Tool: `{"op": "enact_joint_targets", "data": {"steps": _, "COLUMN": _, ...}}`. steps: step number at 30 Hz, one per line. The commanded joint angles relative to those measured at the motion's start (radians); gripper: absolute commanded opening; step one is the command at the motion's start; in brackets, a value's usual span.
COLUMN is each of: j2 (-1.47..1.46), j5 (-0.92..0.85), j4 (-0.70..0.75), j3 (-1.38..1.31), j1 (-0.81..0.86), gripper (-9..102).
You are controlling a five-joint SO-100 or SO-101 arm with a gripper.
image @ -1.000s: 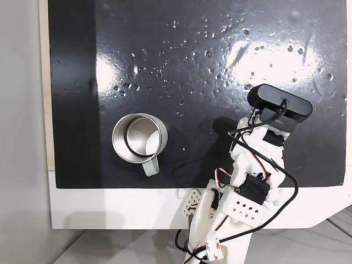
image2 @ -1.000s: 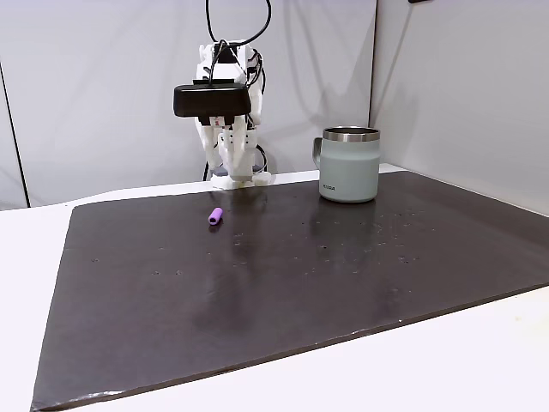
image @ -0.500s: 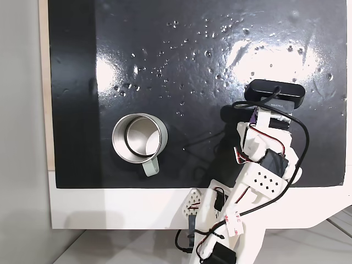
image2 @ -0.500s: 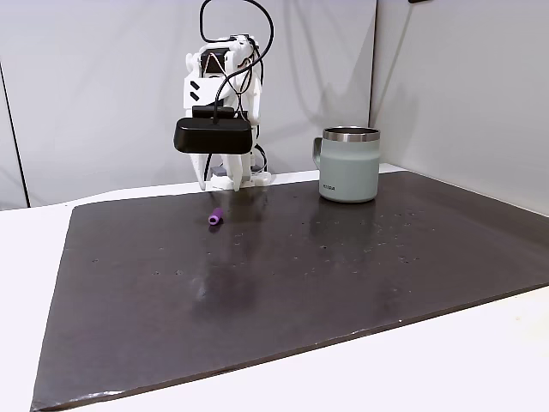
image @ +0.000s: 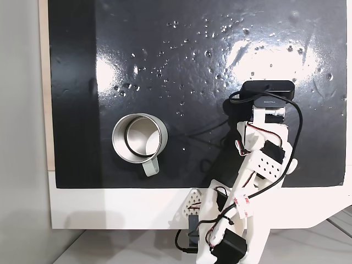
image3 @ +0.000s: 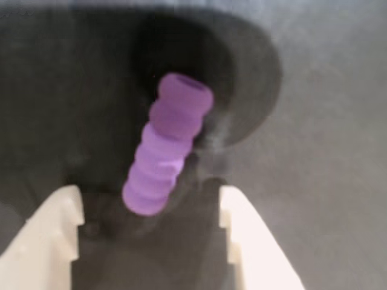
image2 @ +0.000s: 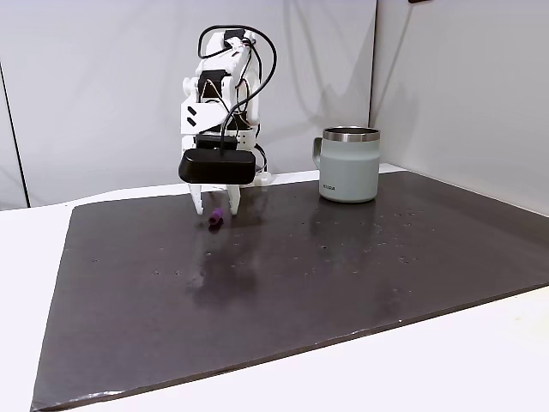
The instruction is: Grasp a pengrip and put it in the cup.
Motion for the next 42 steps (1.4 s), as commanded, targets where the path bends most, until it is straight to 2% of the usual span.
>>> {"op": "enact_joint_targets", "data": {"steps": 1, "j2": -0.031, "j5": -0.025, "j4": -0.071, "j3": 0.006, "j1": 0.006, "gripper": 28}}
{"op": "enact_joint_targets", "data": {"steps": 9, "j2": -0.153, "j5": -0.035, "j4": -0.192, "j3": -0.011, "j1": 0.02, "gripper": 27}}
{"op": "enact_joint_targets", "data": {"steps": 19, "j2": -0.227, "j5": -0.037, "j4": -0.293, "j3": -0.005, "j1": 0.029, "gripper": 3}}
{"op": "enact_joint_targets", "data": {"steps": 27, "j2": -0.195, "j5": -0.002, "j4": -0.291, "j3": 0.02, "j1": 0.005, "gripper": 0}}
{"op": "enact_joint_targets", "data": {"steps": 30, "j2": -0.126, "j5": 0.092, "j4": -0.19, "j3": -0.005, "j1": -0.037, "gripper": 0}}
{"op": "enact_joint_targets", "data": {"steps": 37, "j2": -0.012, "j5": 0.546, "j4": 0.295, "j3": -0.305, "j1": -0.236, "gripper": 0}}
{"op": "enact_joint_targets", "data": {"steps": 42, "j2": 0.126, "j5": 0.753, "j4": 0.413, "j3": -0.334, "j1": -0.354, "gripper": 0}}
